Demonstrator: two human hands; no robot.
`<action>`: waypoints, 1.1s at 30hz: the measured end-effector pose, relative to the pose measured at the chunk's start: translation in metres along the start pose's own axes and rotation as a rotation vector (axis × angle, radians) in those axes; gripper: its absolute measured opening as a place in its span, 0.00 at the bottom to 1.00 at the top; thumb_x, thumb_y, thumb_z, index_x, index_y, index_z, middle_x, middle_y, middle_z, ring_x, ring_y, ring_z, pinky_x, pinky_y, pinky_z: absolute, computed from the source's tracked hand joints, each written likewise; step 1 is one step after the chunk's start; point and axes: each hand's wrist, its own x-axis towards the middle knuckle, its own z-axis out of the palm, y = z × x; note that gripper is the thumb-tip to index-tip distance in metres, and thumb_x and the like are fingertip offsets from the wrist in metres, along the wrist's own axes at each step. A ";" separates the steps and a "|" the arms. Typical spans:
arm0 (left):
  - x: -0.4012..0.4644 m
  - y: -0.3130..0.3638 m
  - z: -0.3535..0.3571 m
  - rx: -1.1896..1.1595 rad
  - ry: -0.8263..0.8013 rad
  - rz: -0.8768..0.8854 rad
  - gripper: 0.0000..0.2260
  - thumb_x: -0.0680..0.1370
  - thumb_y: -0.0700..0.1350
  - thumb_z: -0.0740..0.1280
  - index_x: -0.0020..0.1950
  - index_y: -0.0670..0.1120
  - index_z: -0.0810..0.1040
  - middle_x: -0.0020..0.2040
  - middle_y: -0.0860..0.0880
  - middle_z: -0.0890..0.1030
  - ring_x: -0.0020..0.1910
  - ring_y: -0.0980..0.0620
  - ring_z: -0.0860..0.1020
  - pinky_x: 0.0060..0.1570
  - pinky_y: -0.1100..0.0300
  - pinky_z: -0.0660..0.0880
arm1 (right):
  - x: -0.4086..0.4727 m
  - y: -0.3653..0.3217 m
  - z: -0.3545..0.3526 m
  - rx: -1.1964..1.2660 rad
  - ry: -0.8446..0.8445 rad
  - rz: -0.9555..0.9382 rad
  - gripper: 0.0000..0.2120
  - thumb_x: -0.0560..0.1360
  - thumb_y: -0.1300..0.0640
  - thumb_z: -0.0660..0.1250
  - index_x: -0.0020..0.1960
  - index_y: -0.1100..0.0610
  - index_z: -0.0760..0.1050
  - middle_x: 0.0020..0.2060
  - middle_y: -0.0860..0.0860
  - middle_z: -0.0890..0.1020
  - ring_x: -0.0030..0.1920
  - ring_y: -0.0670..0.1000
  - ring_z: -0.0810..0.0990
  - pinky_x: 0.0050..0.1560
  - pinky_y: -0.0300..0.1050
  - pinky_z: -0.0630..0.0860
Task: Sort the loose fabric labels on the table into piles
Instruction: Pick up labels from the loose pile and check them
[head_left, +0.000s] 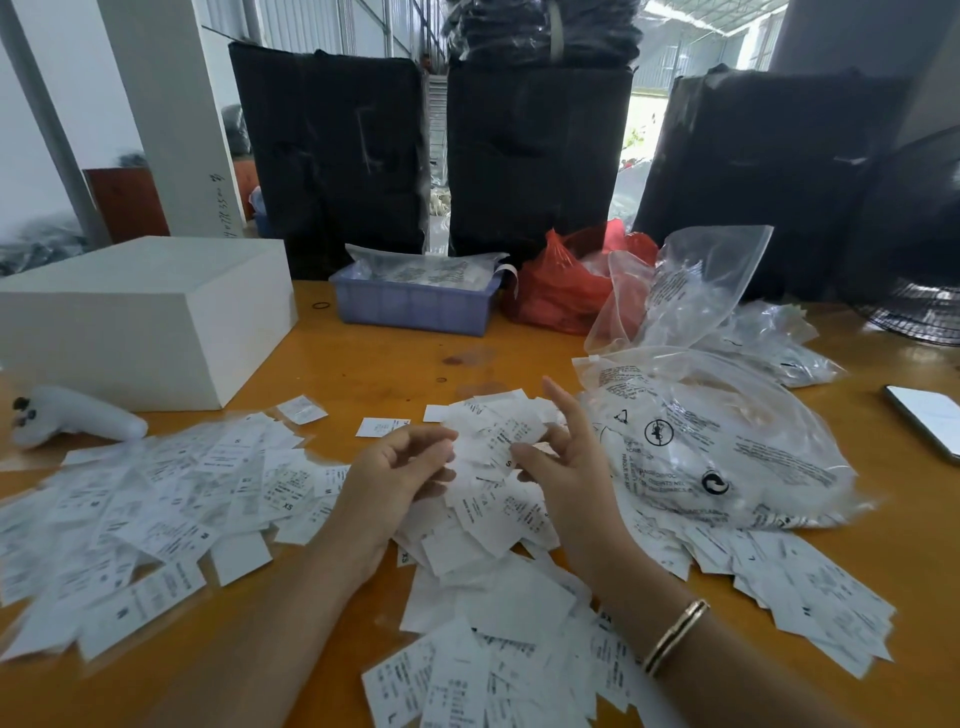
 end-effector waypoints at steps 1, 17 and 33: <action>0.000 0.000 0.000 0.002 0.012 -0.002 0.05 0.76 0.44 0.69 0.47 0.53 0.83 0.40 0.55 0.84 0.37 0.60 0.81 0.33 0.70 0.75 | -0.002 0.000 0.000 -0.014 0.002 -0.013 0.25 0.75 0.66 0.67 0.54 0.34 0.74 0.41 0.51 0.79 0.37 0.45 0.78 0.41 0.38 0.77; -0.003 -0.001 0.004 0.352 -0.039 0.194 0.06 0.74 0.41 0.71 0.42 0.53 0.80 0.39 0.59 0.82 0.42 0.67 0.77 0.37 0.77 0.71 | 0.004 -0.001 -0.011 0.424 -0.104 0.088 0.23 0.67 0.62 0.72 0.59 0.44 0.78 0.36 0.50 0.76 0.42 0.48 0.78 0.54 0.44 0.75; -0.003 0.004 0.004 -0.190 0.011 -0.030 0.10 0.71 0.48 0.70 0.52 0.51 0.80 0.47 0.53 0.84 0.49 0.52 0.81 0.49 0.58 0.75 | -0.005 0.003 0.002 0.129 -0.170 0.163 0.16 0.68 0.59 0.74 0.51 0.41 0.82 0.38 0.51 0.80 0.43 0.52 0.80 0.48 0.44 0.79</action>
